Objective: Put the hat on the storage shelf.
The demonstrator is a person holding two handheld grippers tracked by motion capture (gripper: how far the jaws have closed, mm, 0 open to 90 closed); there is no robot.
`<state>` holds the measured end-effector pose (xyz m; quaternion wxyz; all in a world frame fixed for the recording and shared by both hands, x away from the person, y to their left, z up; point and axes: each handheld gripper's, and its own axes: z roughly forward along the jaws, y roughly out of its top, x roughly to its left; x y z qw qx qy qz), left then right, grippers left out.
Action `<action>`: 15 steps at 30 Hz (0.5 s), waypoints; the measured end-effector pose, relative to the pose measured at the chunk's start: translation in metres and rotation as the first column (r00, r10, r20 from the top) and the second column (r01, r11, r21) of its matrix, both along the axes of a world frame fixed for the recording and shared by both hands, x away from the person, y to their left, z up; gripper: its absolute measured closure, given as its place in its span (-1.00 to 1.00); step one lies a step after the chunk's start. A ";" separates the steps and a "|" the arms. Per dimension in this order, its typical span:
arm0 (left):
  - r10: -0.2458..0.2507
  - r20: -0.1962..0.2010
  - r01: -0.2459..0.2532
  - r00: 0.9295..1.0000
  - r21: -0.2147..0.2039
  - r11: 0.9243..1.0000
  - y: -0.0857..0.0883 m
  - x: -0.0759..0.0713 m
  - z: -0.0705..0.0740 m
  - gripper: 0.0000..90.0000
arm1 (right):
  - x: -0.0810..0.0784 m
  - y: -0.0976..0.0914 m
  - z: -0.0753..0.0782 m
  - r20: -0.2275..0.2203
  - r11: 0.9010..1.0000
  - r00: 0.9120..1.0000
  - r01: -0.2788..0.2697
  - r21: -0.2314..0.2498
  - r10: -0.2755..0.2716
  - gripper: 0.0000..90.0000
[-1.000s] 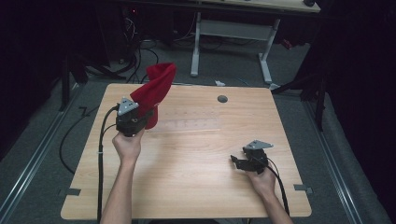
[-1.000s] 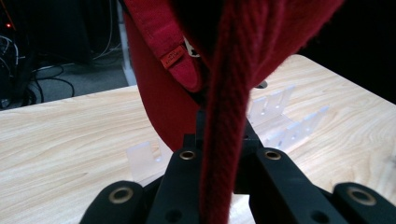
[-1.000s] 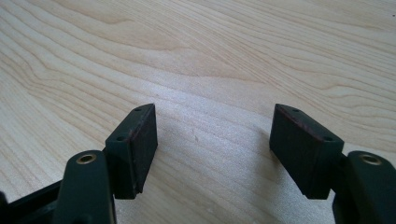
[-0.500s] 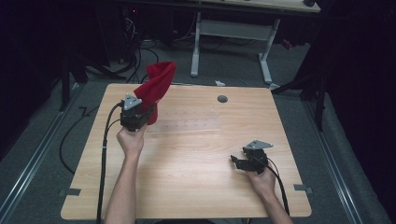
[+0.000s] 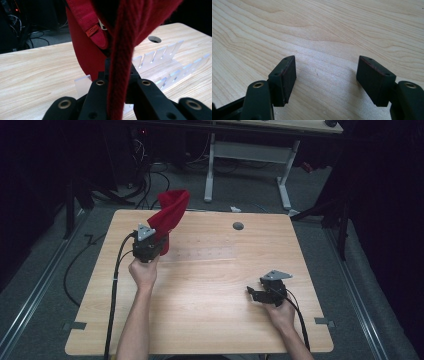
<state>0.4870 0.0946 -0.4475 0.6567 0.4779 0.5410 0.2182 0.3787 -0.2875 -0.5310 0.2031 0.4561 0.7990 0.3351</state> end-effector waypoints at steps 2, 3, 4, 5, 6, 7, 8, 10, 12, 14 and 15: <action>0.004 -0.001 -0.004 1.000 -0.012 1.000 0.001 0.001 -0.002 0.89 | 0.000 0.000 0.000 0.000 1.000 1.000 -0.001 -0.001 0.001 -0.28; 0.003 -0.001 -0.003 1.000 -0.011 1.000 0.001 0.000 -0.003 0.89 | 0.000 0.000 0.000 0.000 1.000 1.000 -0.001 0.000 0.001 -0.28; 0.004 0.000 -0.004 1.000 -0.018 1.000 0.002 0.000 -0.004 0.89 | 0.000 0.000 0.000 0.001 1.000 1.000 -0.002 -0.001 0.002 -0.28; 0.004 0.000 -0.004 1.000 -0.021 1.000 0.002 -0.001 -0.005 0.89 | 0.000 0.000 0.000 -0.001 1.000 1.000 0.000 0.001 0.000 -0.28; 0.005 -0.006 -0.005 1.000 -0.024 1.000 0.003 -0.002 -0.006 0.89 | 0.000 0.000 0.000 0.000 1.000 1.000 0.000 0.000 0.000 -0.28; 0.005 -0.011 -0.005 1.000 -0.028 1.000 0.005 -0.002 -0.008 0.89 | 0.000 0.000 0.000 -0.001 1.000 1.000 0.000 0.001 0.000 -0.28; 0.005 -0.018 -0.006 1.000 -0.031 0.999 0.005 -0.002 -0.010 0.88 | 0.000 0.000 0.000 -0.001 1.000 1.000 0.000 0.000 0.000 -0.28; 0.005 -0.027 -0.006 1.000 -0.043 0.999 0.006 -0.003 -0.012 0.88 | 0.000 0.000 0.000 0.000 1.000 1.000 0.000 0.000 0.000 -0.28; 0.004 -0.036 -0.005 0.999 -0.034 0.999 0.005 -0.004 -0.014 0.88 | 0.000 0.000 0.000 0.000 1.000 1.000 0.001 0.002 -0.001 -0.28; 0.005 -0.045 -0.006 0.999 -0.035 0.999 0.005 -0.005 -0.015 0.88 | 0.000 0.001 0.000 0.000 1.000 1.000 0.002 0.002 -0.002 -0.28; 0.003 -0.049 -0.005 0.999 -0.036 0.999 0.006 -0.005 -0.016 0.88 | 0.000 0.001 0.000 0.002 1.000 1.000 0.001 0.001 -0.001 -0.28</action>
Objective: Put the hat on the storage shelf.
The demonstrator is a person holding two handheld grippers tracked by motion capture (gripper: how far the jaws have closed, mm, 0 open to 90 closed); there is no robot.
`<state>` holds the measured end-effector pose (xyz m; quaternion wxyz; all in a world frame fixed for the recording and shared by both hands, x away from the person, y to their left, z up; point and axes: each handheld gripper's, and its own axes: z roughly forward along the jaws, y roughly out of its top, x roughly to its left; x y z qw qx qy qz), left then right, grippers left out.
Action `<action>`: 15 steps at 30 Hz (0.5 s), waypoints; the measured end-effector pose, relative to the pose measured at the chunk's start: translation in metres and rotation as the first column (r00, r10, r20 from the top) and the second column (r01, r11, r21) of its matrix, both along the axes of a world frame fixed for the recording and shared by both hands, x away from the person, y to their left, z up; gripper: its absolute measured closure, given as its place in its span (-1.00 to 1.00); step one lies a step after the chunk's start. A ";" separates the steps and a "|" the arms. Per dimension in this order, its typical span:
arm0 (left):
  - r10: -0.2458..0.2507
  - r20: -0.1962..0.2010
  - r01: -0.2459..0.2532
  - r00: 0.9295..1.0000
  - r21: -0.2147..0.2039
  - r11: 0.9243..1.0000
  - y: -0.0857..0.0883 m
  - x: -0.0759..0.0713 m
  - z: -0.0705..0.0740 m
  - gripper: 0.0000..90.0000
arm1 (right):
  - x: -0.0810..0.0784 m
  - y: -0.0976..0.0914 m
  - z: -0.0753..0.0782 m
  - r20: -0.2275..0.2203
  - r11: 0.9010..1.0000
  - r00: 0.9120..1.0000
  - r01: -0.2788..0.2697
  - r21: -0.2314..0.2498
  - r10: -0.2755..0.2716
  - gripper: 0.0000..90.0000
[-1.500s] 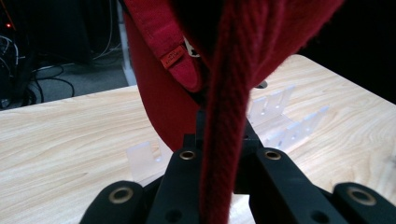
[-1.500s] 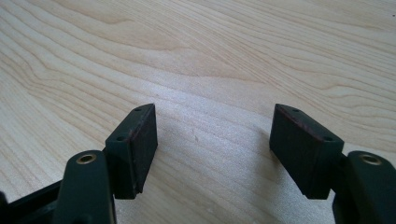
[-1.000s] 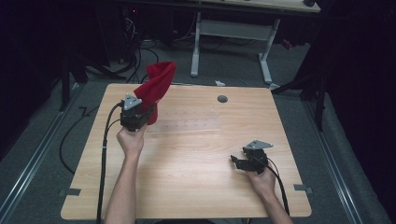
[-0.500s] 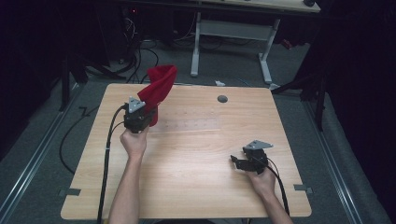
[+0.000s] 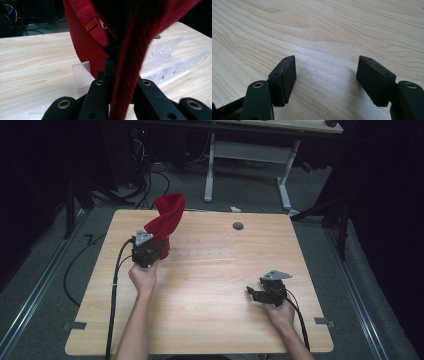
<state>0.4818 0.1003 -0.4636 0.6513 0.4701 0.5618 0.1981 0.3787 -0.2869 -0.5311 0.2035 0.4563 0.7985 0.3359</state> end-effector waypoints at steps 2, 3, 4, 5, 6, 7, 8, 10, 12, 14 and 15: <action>0.000 -0.010 0.000 1.000 -0.007 1.000 0.001 -0.001 -0.002 0.88 | 0.000 0.000 0.000 0.000 1.000 1.000 0.000 0.000 0.000 -0.28; 0.001 -0.013 -0.002 1.000 -0.006 1.000 0.000 -0.001 -0.003 0.88 | 0.000 0.000 0.000 0.000 1.000 1.000 -0.001 0.000 0.001 -0.28; 0.001 -0.020 -0.001 1.000 -0.005 1.000 0.000 -0.001 -0.006 0.88 | 0.000 0.000 0.000 0.000 1.000 1.000 -0.001 0.000 0.001 -0.28; 0.000 -0.026 0.000 1.000 -0.010 1.000 0.000 -0.001 -0.007 0.88 | 0.000 0.000 0.000 0.000 1.000 1.000 0.000 0.001 0.000 -0.28; 0.000 -0.029 0.000 1.000 -0.012 1.000 0.001 -0.001 -0.008 0.88 | 0.000 0.000 0.000 0.000 1.000 1.000 0.000 0.000 0.000 -0.28; 0.000 -0.031 0.000 1.000 -0.018 1.000 0.002 -0.001 -0.008 0.88 | 0.000 0.000 0.000 0.001 1.000 1.000 -0.002 -0.001 0.002 -0.28; -0.001 -0.032 0.000 0.999 -0.020 1.000 0.002 -0.001 -0.008 0.88 | 0.000 0.000 0.000 0.000 1.000 1.000 0.000 0.000 0.000 -0.28; -0.003 -0.036 0.003 0.999 -0.016 1.000 0.002 -0.001 -0.008 0.88 | 0.000 0.000 0.000 0.001 1.000 1.000 -0.002 -0.001 0.002 -0.28; 0.000 -0.040 0.000 0.999 -0.016 1.000 0.002 -0.002 -0.009 0.88 | 0.000 0.000 0.000 0.000 1.000 1.000 0.000 0.001 0.000 -0.28; 0.003 -0.038 -0.004 0.999 -0.010 1.000 0.001 -0.003 -0.010 0.88 | 0.000 0.000 0.000 0.002 1.000 1.000 -0.003 0.000 0.003 -0.28; 0.005 -0.037 -0.005 0.999 -0.009 1.000 0.000 -0.003 -0.011 0.88 | 0.000 0.000 0.000 0.000 1.000 1.000 -0.001 0.001 0.001 -0.28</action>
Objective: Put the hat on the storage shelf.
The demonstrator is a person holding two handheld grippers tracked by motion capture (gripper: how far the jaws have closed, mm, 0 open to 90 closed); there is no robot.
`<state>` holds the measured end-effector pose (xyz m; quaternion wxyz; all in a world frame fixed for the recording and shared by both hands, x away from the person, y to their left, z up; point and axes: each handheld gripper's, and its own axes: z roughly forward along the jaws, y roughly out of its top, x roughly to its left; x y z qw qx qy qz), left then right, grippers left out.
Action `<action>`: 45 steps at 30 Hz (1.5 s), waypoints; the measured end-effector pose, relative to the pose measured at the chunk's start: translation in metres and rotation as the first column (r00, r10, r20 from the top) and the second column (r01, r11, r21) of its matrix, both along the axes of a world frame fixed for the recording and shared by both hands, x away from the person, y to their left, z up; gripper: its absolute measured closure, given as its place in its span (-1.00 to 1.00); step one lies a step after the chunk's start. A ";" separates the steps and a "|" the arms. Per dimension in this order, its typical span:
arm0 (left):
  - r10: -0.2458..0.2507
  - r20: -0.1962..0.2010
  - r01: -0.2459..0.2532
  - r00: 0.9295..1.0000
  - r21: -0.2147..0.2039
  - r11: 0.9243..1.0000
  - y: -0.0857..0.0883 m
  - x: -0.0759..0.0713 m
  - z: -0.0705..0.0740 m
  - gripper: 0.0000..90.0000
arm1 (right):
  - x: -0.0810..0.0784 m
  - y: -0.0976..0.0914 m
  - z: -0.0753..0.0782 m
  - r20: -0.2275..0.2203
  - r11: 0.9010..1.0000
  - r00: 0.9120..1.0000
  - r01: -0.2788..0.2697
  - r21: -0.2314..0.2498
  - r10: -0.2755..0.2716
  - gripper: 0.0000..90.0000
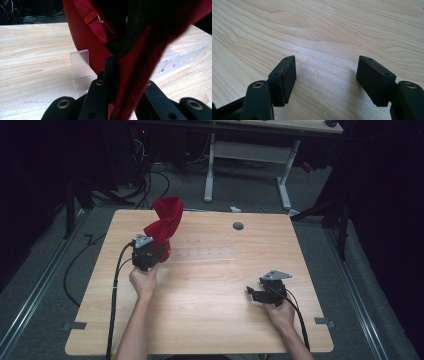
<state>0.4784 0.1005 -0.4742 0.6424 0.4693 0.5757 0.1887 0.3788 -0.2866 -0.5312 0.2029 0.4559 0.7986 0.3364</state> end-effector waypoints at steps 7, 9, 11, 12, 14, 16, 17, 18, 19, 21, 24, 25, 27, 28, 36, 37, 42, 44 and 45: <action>-0.009 -0.019 0.009 1.000 0.007 1.000 0.000 -0.004 -0.004 0.86 | 0.000 0.000 0.000 0.002 1.000 1.000 -0.003 -0.002 0.003 -0.28; -0.010 -0.025 0.010 1.000 0.004 1.000 0.001 -0.005 -0.005 0.86 | 0.000 0.000 0.000 0.001 1.000 1.000 -0.004 -0.002 0.004 -0.28; -0.009 -0.033 0.009 0.999 -0.002 1.000 0.002 -0.004 -0.005 0.85 | 0.000 0.000 0.000 -0.001 1.000 1.000 -0.004 -0.001 0.004 -0.28; -0.007 -0.035 0.007 0.999 -0.006 1.000 0.001 -0.004 -0.004 0.84 | 0.000 0.000 0.000 0.000 1.000 1.000 -0.006 -0.003 0.006 -0.28; -0.004 -0.039 0.004 0.999 -0.003 1.000 0.001 -0.004 -0.004 0.84 | 0.000 0.000 0.000 -0.001 1.000 1.000 -0.007 -0.002 0.007 -0.28; 0.001 -0.052 -0.001 0.999 -0.004 1.000 0.002 -0.004 -0.005 0.80 | 0.000 0.000 0.000 -0.001 1.000 1.000 -0.007 -0.002 0.007 -0.28; 0.001 -0.056 -0.001 0.998 0.010 1.000 0.002 -0.005 -0.005 0.74 | 0.000 0.000 0.000 -0.001 1.000 1.000 -0.007 -0.002 0.007 -0.28; 0.003 -0.056 -0.001 0.998 0.025 1.000 0.003 -0.006 -0.004 0.67 | 0.000 0.000 0.000 -0.001 1.000 1.000 -0.007 -0.002 0.007 -0.28; 0.000 -0.056 0.001 0.998 0.027 1.000 0.004 -0.007 -0.003 0.61 | 0.000 0.000 0.000 -0.001 1.000 1.000 -0.007 -0.002 0.007 -0.28; -0.006 -0.063 0.008 0.998 0.024 1.000 0.005 -0.008 -0.002 0.48 | 0.000 0.000 0.000 -0.001 1.000 1.000 -0.007 -0.002 0.007 -0.28; 0.007 -0.077 -0.004 0.997 0.037 0.999 0.007 -0.009 -0.002 0.21 | 0.000 0.001 0.000 -0.001 1.000 1.000 -0.007 -0.002 0.007 -0.28; 0.010 -0.076 -0.007 0.997 0.043 0.999 0.007 -0.009 -0.002 0.13 | 0.000 0.001 0.000 -0.001 1.000 1.000 -0.007 -0.003 0.007 -0.28; 0.014 -0.068 -0.011 0.998 0.043 0.999 0.008 -0.010 -0.001 0.05 | 0.000 0.001 0.000 -0.001 1.000 1.000 -0.007 -0.003 0.007 -0.28; 0.014 -0.066 -0.012 0.998 0.042 0.999 0.008 -0.011 0.000 0.00 | 0.000 0.001 0.000 -0.001 1.000 1.000 -0.007 -0.003 0.007 -0.28; 0.012 -0.041 -0.012 0.999 0.016 1.000 0.012 -0.019 0.006 -0.14 | 0.000 0.001 0.000 -0.001 1.000 1.000 -0.007 -0.003 0.007 -0.28; 0.008 -0.040 -0.007 0.999 0.012 1.000 0.013 -0.020 0.007 -0.15 | 0.000 0.001 0.000 -0.001 1.000 1.000 -0.007 -0.002 0.007 -0.28; 0.017 -0.011 -0.017 1.000 0.007 1.000 0.018 -0.028 0.013 -0.18 | 0.000 0.001 0.000 -0.001 1.000 1.000 -0.007 -0.002 0.007 -0.28; 0.023 -0.002 -0.023 1.000 0.005 1.000 0.021 -0.031 0.015 -0.18 | 0.000 0.001 0.000 -0.001 1.000 1.000 -0.006 -0.002 0.006 -0.28; 0.024 -0.001 -0.024 1.000 0.000 1.000 0.022 -0.032 0.016 -0.18 | 0.000 0.001 0.000 -0.002 1.000 1.000 -0.007 -0.002 0.007 -0.28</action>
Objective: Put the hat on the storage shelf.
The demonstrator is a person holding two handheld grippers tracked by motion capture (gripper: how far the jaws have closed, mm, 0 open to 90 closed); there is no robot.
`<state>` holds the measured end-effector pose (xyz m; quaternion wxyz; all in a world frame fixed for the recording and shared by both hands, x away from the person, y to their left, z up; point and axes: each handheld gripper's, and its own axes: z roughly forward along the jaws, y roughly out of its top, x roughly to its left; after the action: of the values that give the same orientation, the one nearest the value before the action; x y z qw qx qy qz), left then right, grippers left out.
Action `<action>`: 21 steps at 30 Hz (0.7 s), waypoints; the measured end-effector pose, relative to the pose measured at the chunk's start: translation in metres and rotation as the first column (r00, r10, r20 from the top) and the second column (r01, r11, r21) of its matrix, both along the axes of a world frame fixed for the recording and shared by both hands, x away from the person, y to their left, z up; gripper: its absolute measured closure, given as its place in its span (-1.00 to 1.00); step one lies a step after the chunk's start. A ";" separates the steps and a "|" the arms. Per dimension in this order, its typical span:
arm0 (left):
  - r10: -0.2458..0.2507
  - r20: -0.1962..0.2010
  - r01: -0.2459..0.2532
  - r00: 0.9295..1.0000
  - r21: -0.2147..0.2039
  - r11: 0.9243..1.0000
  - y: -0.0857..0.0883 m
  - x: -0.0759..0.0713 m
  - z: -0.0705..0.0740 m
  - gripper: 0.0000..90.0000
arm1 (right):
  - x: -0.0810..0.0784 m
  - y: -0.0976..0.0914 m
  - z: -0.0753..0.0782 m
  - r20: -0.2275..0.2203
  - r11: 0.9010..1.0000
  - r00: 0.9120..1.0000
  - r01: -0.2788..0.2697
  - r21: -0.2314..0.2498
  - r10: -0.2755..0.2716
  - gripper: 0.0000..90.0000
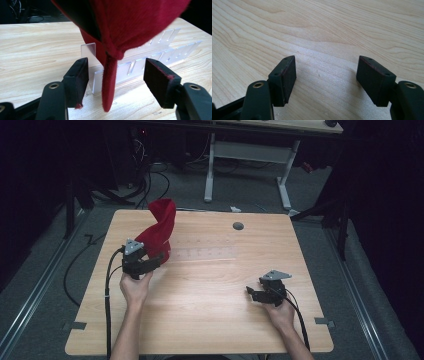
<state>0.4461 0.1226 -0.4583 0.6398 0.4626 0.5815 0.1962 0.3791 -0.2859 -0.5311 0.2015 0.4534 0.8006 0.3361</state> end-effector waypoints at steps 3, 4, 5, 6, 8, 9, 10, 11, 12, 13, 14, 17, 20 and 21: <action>-0.004 0.001 0.004 1.000 0.000 1.000 0.003 -0.004 0.003 -0.21 | 0.000 0.000 0.000 0.001 1.000 1.000 -0.002 0.000 0.002 -0.28; -0.003 0.001 0.003 1.000 0.000 1.000 0.003 -0.005 0.004 -0.22 | 0.000 0.000 0.000 0.001 1.000 1.000 -0.002 0.000 0.002 -0.28; -0.005 0.004 0.005 1.000 0.006 1.000 0.004 -0.007 0.005 -0.22 | 0.000 0.000 0.000 0.001 1.000 1.000 -0.001 0.000 0.001 -0.28; -0.005 0.006 0.005 1.000 0.007 1.000 0.004 -0.008 0.006 -0.22 | 0.000 0.000 0.000 0.001 1.000 1.000 -0.002 0.000 0.002 -0.28; -0.006 0.014 0.006 1.000 -0.011 1.000 0.005 -0.012 0.008 -0.22 | 0.000 0.000 0.000 0.000 1.000 1.000 -0.001 0.001 0.001 -0.28; -0.011 0.018 0.012 1.000 -0.014 1.000 0.005 -0.014 0.009 -0.23 | 0.000 0.000 0.000 0.000 1.000 1.000 -0.002 0.000 0.002 -0.28; -0.013 0.022 0.013 1.000 -0.015 1.000 0.005 -0.016 0.010 -0.23 | 0.000 0.000 0.000 0.001 1.000 1.000 -0.001 0.000 0.001 -0.28; -0.017 0.022 0.017 1.000 -0.017 1.000 0.005 -0.017 0.011 -0.23 | 0.000 0.000 0.000 0.001 1.000 1.000 -0.001 0.000 0.001 -0.28; -0.024 0.023 0.024 0.999 -0.018 1.000 0.004 -0.019 0.012 -0.23 | 0.000 0.000 0.000 0.001 1.000 1.000 -0.001 0.000 0.001 -0.28; -0.032 0.023 0.032 0.999 -0.013 0.999 0.004 -0.021 0.013 -0.23 | 0.000 0.000 0.000 0.001 1.000 1.000 -0.001 0.000 0.001 -0.28; -0.034 0.022 0.034 0.999 -0.008 0.999 0.003 -0.022 0.013 -0.22 | 0.000 0.000 0.000 0.001 1.000 1.000 -0.002 0.000 0.002 -0.28; -0.042 0.021 0.042 0.999 0.007 0.999 0.001 -0.027 0.014 -0.21 | 0.000 0.000 0.000 0.001 1.000 1.000 -0.001 0.000 0.001 -0.28; -0.037 0.024 0.036 0.999 0.025 0.999 0.001 -0.033 0.015 -0.21 | 0.000 0.000 0.000 0.001 1.000 1.000 -0.002 0.000 0.002 -0.28; -0.036 0.028 0.036 0.999 0.024 0.999 0.002 -0.036 0.014 -0.21 | 0.000 0.000 0.000 0.001 1.000 1.000 -0.002 0.000 0.002 -0.28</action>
<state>0.4106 0.1247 -0.4439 0.6460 0.4775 0.5617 0.1980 0.3792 -0.2858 -0.5311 0.2016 0.4526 0.8008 0.3366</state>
